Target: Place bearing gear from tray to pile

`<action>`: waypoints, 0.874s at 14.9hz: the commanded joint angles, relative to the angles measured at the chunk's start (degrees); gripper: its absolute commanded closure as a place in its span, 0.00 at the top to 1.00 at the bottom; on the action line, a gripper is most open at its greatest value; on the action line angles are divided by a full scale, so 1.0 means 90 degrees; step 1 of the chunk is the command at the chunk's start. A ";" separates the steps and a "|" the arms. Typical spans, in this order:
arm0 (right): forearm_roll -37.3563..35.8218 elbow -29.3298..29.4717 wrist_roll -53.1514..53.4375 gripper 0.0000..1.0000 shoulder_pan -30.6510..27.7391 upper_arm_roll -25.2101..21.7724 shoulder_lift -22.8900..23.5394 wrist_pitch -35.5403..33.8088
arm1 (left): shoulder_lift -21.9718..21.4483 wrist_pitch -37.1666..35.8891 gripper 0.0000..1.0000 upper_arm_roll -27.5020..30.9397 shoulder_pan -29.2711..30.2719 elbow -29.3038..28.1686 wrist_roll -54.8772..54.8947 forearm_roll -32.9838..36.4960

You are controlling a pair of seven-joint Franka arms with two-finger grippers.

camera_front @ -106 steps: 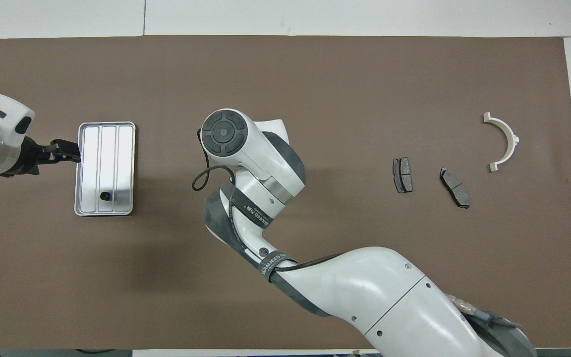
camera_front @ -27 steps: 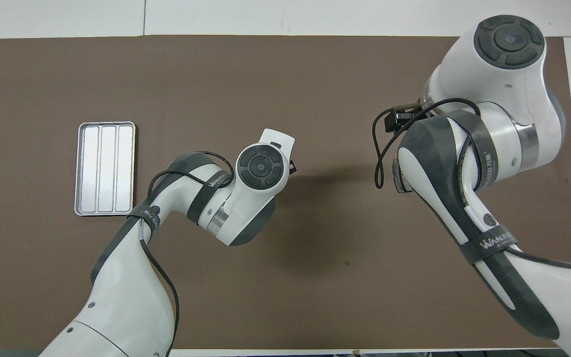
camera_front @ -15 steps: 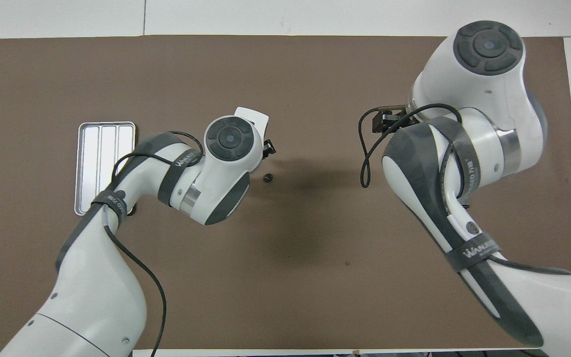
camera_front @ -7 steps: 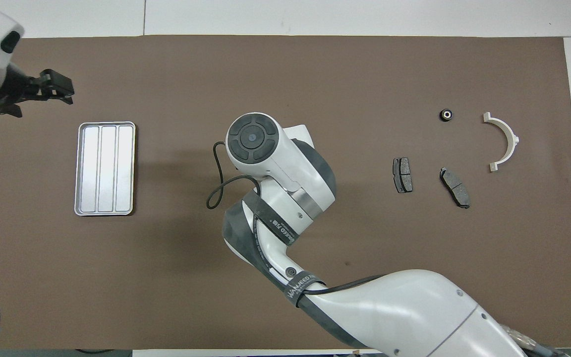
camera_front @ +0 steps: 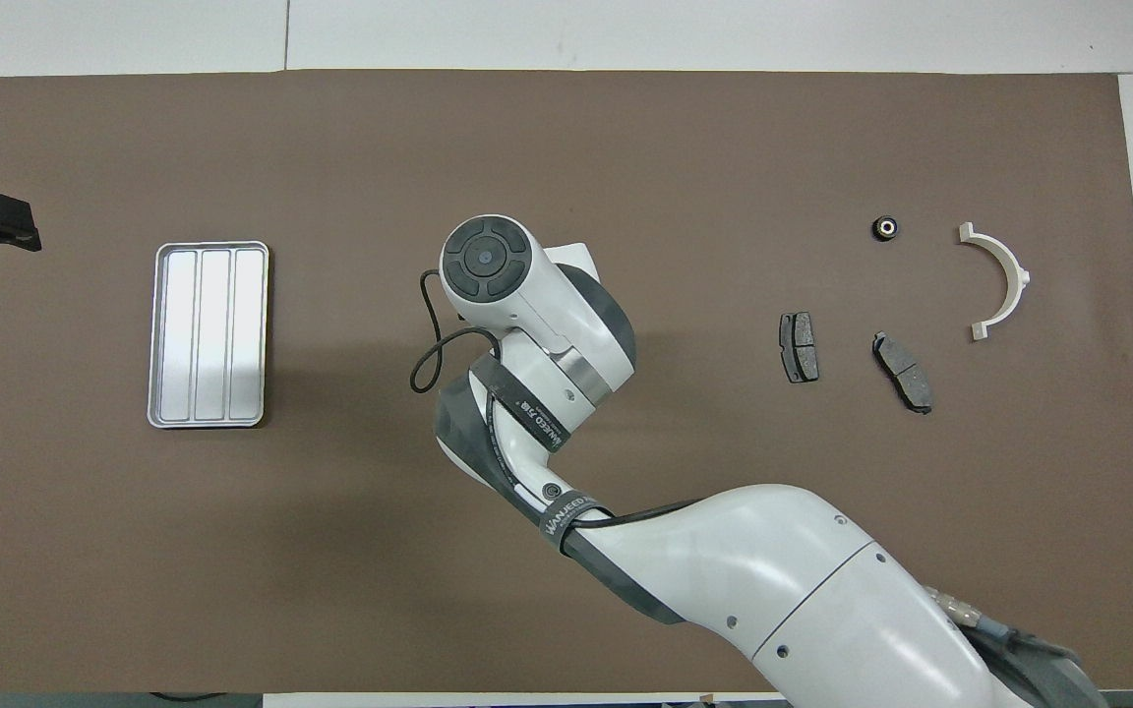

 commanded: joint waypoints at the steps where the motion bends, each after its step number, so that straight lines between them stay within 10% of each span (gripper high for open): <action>1: 0.0075 0.0137 0.0049 0.99 -0.0043 0.0048 0.0126 0.0078 | -0.0778 0.0467 1.00 -0.0102 -0.0084 -0.1270 -0.0302 -0.0097; 13: 0.0457 -0.0263 0.0019 0.93 -0.0101 0.0068 0.0029 0.0294 | -0.1258 -0.1085 1.00 -0.0132 -0.0172 -0.0256 -0.0224 -0.0302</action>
